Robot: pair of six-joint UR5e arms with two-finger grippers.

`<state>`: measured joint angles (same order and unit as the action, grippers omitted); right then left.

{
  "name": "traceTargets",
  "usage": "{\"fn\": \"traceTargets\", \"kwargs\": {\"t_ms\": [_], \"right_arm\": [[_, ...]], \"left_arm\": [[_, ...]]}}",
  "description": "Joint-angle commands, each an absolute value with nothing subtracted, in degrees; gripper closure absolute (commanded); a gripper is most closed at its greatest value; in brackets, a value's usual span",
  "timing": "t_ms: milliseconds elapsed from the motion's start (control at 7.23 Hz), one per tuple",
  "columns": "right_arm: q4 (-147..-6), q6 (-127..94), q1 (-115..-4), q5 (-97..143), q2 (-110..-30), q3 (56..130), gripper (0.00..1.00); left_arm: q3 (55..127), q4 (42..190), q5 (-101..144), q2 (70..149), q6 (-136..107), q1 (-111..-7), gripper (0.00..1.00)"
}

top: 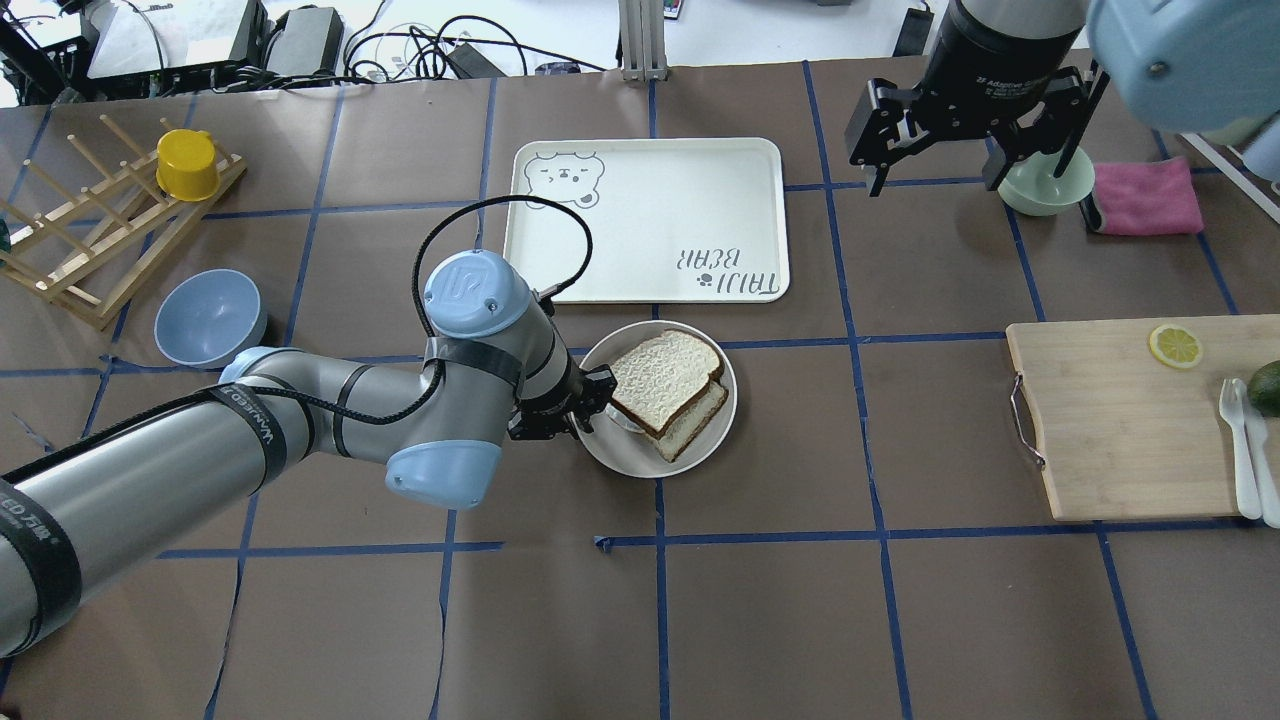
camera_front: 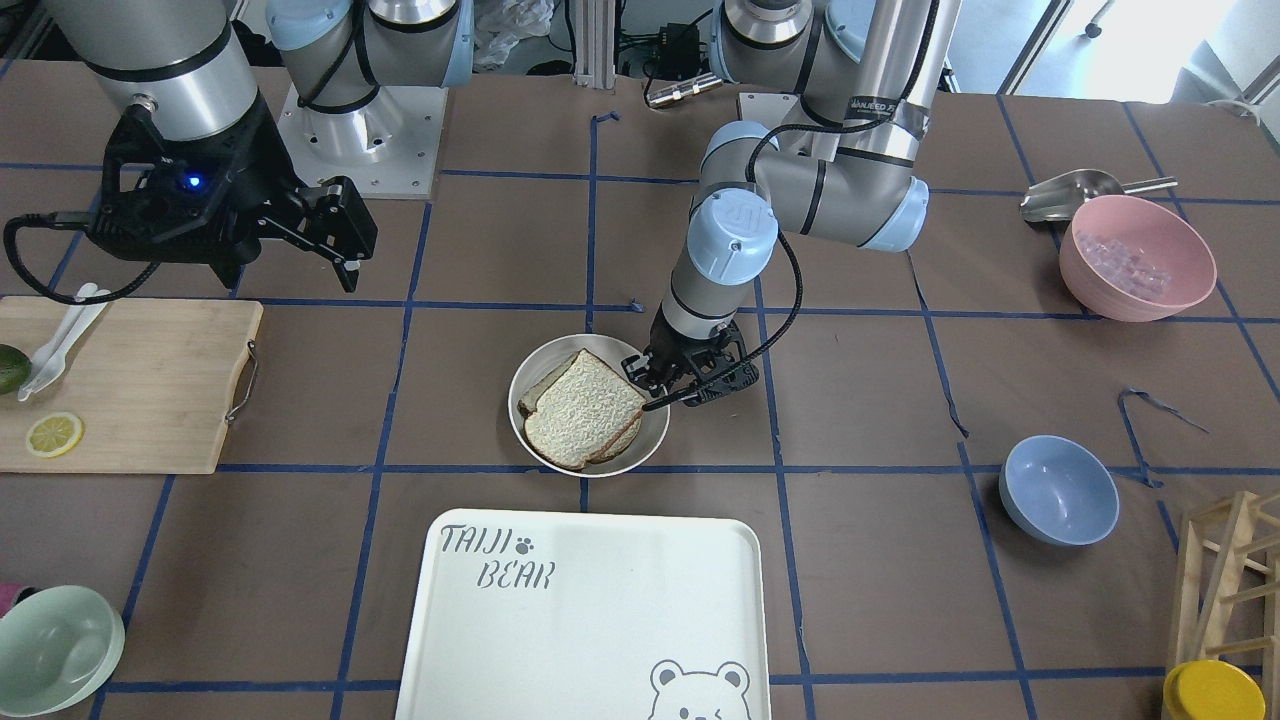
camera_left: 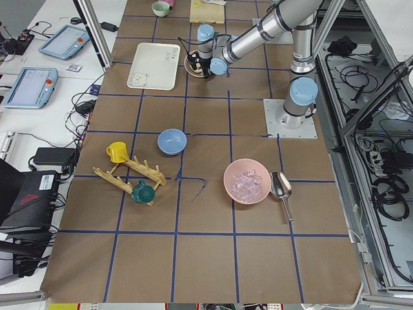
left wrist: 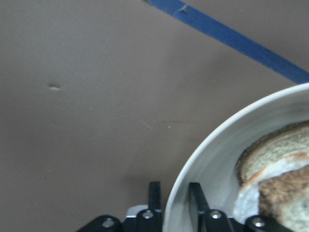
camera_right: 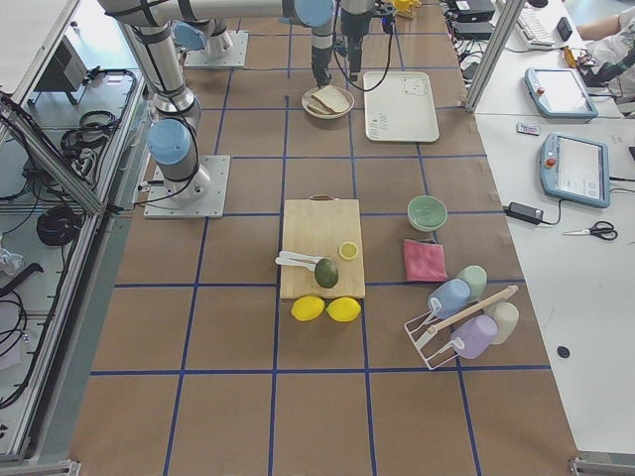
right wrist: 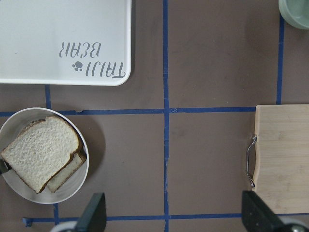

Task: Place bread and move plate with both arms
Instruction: 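Grip the white plate rim with the left gripper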

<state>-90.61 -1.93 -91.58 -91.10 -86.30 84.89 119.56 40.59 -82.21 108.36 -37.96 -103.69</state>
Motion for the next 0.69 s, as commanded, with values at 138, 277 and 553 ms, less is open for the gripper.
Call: {"fn": "traceTargets", "kwargs": {"t_ms": [138,277,553], "right_arm": [[-90.62,-1.76,-91.58,-91.49,-86.31,84.90,0.00],[-90.53,-1.67,-91.58,-91.49,-86.31,84.90,0.00],[-90.53,-1.76,-91.58,-91.41,-86.31,84.90,0.00]], "left_arm": [[117.78,40.34,-82.70,106.36,-32.98,-103.45,1.00],[116.64,39.65,-82.71,105.91,-32.18,-103.19,1.00],[116.45,35.69,-81.57,105.91,-25.16,-102.05,1.00]]}}
